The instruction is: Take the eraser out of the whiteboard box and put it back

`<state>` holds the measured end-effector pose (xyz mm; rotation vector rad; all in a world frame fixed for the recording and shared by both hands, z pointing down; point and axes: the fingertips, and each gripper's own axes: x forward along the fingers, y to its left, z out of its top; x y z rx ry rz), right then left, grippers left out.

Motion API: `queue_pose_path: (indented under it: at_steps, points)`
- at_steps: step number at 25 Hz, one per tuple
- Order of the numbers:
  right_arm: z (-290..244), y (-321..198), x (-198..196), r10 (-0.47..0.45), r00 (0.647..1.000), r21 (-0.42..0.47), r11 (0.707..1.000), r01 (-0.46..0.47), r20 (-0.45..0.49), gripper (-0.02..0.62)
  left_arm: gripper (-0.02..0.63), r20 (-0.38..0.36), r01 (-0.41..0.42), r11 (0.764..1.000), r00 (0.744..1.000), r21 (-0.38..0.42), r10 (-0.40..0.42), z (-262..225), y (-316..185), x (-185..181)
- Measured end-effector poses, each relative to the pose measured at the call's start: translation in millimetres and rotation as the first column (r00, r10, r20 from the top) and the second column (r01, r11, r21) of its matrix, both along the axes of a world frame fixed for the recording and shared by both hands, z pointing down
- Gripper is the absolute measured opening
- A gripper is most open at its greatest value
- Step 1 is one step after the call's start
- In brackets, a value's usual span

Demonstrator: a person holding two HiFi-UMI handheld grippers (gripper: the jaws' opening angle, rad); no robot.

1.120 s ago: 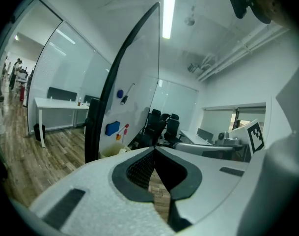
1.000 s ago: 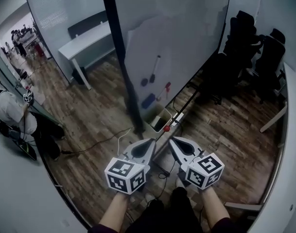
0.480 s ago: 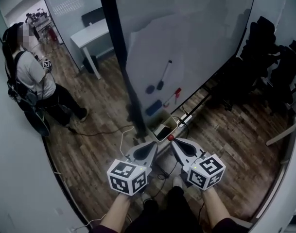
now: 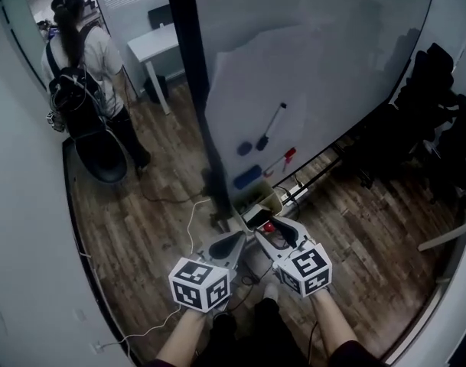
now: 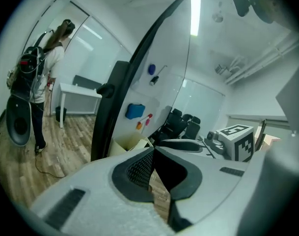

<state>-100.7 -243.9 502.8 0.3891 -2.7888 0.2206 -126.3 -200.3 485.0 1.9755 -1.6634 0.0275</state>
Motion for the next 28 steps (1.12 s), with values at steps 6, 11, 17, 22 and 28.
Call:
queue_pose_path:
  at_steps: [6, 11, 17, 22, 28]
  points:
    - [18.7, -12.8, -14.1, -0.044, 0.996, 0.114, 0.992, 0.053, -0.079, 0.233, 0.006, -0.012, 0.050, 0.998, 0.999, -0.027, -0.050, 18.8, 0.2, -4.0]
    - [31.2, -17.2, -25.7, -0.114, 0.985, 0.153, 0.979, 0.134, -0.133, 0.242, 0.006, -0.010, 0.096, 0.995, 0.995, -0.037, -0.096, 27.5, 2.8, -8.4]
    - [40.2, -22.0, -30.6, -0.130, 0.981, 0.158, 0.976, 0.153, -0.145, 0.227, 0.006, -0.013, 0.133, 0.990, 0.991, -0.043, -0.134, 34.7, 8.2, -12.6]
    - [40.3, -22.3, -31.2, -0.127, 0.981, 0.179, 0.972, 0.152, -0.143, 0.202, 0.006, -0.007, 0.151, 0.988, 0.988, -0.045, -0.151, 35.0, 13.6, -15.8]
    - [40.6, -22.9, -30.2, -0.120, 0.982, 0.177, 0.973, 0.145, -0.145, 0.186, 0.006, -0.010, 0.153, 0.987, 0.988, -0.043, -0.153, 34.6, 15.1, -14.8]
